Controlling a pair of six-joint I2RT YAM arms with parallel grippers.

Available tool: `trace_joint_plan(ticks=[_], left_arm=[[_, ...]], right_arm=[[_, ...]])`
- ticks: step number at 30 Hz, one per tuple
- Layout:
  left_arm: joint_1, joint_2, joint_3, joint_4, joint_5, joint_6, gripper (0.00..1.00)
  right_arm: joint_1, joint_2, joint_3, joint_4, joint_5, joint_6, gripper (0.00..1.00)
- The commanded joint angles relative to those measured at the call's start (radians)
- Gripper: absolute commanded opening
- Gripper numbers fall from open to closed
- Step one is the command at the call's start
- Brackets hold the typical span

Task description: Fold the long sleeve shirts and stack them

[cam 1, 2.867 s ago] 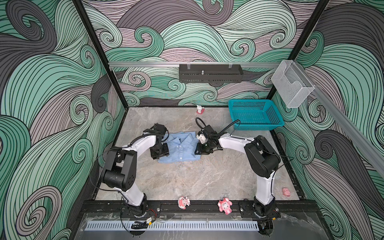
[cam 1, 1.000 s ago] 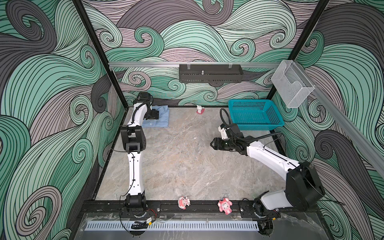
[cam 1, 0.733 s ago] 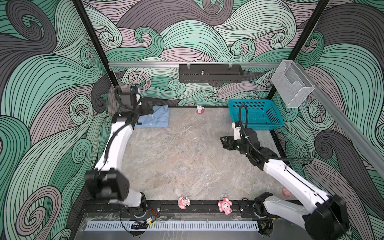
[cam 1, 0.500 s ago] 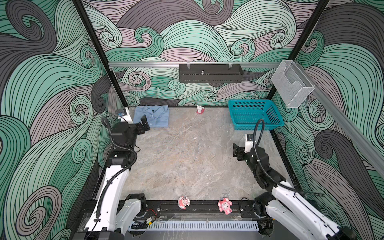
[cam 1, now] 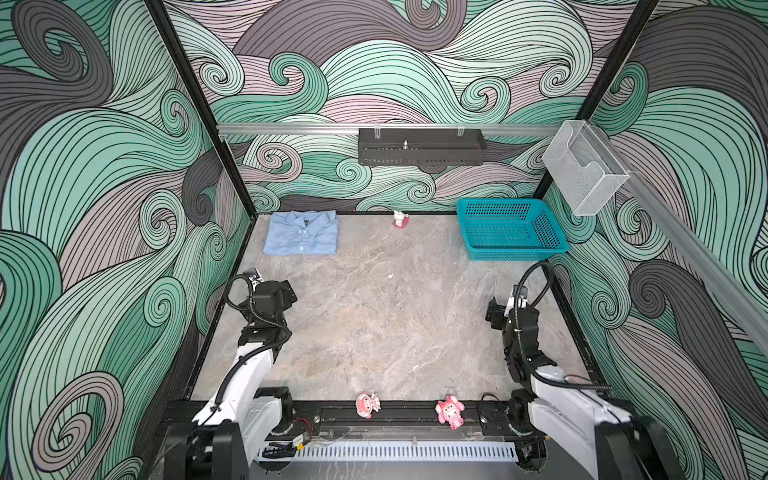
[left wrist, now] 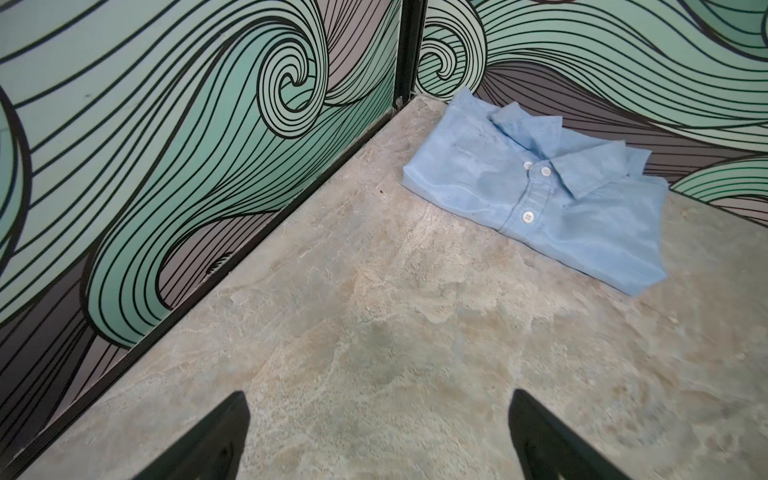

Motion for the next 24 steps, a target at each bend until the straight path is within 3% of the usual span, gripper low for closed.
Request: trace_joint_plan(ticks=[1, 4, 7, 9, 10, 12, 13, 14, 15, 16, 18, 21, 23, 24], left_arm=[[0.002, 0.092, -0.041, 0.223, -0.044, 0.025, 0.99], [0.002, 0.191, -0.066, 0.381, -0.050, 0.054, 0.98], [0.003, 0.265, -0.071, 0.518, -0.015, 0.108, 0.98], [0.007, 0.346, -0.069, 0.606, 0.016, 0.124, 0.99], [0.009, 0.391, -0.067, 0.659, 0.042, 0.141, 0.98], [0.009, 0.423, -0.027, 0.630, 0.135, 0.179, 0.97], [0.008, 0.479, -0.016, 0.620, 0.142, 0.179, 0.97], [0.006, 0.549, -0.026, 0.766, 0.145, 0.215, 0.95], [0.006, 0.591, -0.039, 0.852, 0.184, 0.255, 0.95], [0.003, 0.587, -0.033, 0.821, 0.191, 0.263, 0.95], [0.004, 0.514, 0.045, 0.535, 0.169, 0.199, 0.96], [-0.001, 0.569, 0.008, 0.721, 0.173, 0.248, 0.99], [-0.002, 0.550, 0.023, 0.649, 0.171, 0.239, 0.99], [-0.002, 0.521, 0.054, 0.533, 0.162, 0.206, 0.99]], right_arm=[[-0.037, 0.167, 0.064, 0.306, -0.102, 0.016, 0.90], [-0.049, 0.285, 0.157, 0.294, -0.164, -0.061, 0.91], [-0.109, 0.425, 0.190, 0.358, -0.253, -0.030, 0.92], [-0.130, 0.548, 0.169, 0.550, -0.286, -0.020, 0.92], [-0.132, 0.540, 0.171, 0.548, -0.299, -0.026, 0.92], [-0.133, 0.480, 0.223, 0.337, -0.308, -0.025, 0.91], [-0.135, 0.515, 0.227, 0.385, -0.303, -0.020, 0.92], [-0.136, 0.539, 0.229, 0.429, -0.290, -0.018, 0.99], [-0.135, 0.519, 0.240, 0.364, -0.287, -0.015, 0.99], [-0.134, 0.497, 0.261, 0.288, -0.283, -0.014, 0.99], [-0.120, 0.520, 0.254, 0.344, -0.254, -0.023, 0.99], [-0.117, 0.499, 0.271, 0.280, -0.252, -0.026, 0.99], [-0.101, 0.513, 0.266, 0.311, -0.235, -0.041, 0.99], [-0.090, 0.510, 0.280, 0.278, -0.221, -0.049, 0.99]])
